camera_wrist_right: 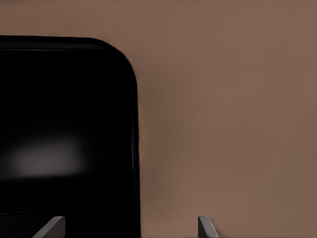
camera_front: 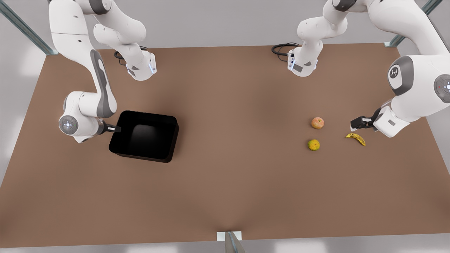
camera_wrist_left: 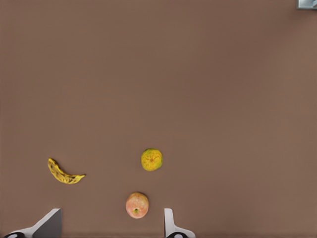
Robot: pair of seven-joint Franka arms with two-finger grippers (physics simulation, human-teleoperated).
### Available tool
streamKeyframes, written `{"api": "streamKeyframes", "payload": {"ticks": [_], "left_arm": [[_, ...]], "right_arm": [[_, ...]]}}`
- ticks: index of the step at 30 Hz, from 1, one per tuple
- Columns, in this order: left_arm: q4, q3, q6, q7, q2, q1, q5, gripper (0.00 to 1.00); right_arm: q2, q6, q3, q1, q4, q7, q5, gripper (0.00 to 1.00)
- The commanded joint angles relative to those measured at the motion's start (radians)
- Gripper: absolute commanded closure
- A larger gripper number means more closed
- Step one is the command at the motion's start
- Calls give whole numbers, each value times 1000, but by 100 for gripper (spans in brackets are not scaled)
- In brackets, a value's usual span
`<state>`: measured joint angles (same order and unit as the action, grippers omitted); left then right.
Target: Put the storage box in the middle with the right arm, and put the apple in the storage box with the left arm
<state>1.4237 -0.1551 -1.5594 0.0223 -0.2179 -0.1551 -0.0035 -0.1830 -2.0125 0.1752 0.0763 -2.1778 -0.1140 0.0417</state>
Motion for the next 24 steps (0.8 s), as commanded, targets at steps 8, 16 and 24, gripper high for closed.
{"api": "streamKeyframes", "payload": {"ticks": [8, 16, 24], "left_arm": [[0, 3, 33, -2, -5, -3, 2, 0], [-2, 2, 33, -4, 2, -1, 4, 0], [-2, 0, 35, -5, 6, -1, 4, 0]], "right_arm": [[-113, -158, 1, 30, -7, -184, -26, 0], [-127, -155, 1, 28, 0, -153, -26, 47], [-150, -101, 3, 14, 35, -138, -25, 77]]}}
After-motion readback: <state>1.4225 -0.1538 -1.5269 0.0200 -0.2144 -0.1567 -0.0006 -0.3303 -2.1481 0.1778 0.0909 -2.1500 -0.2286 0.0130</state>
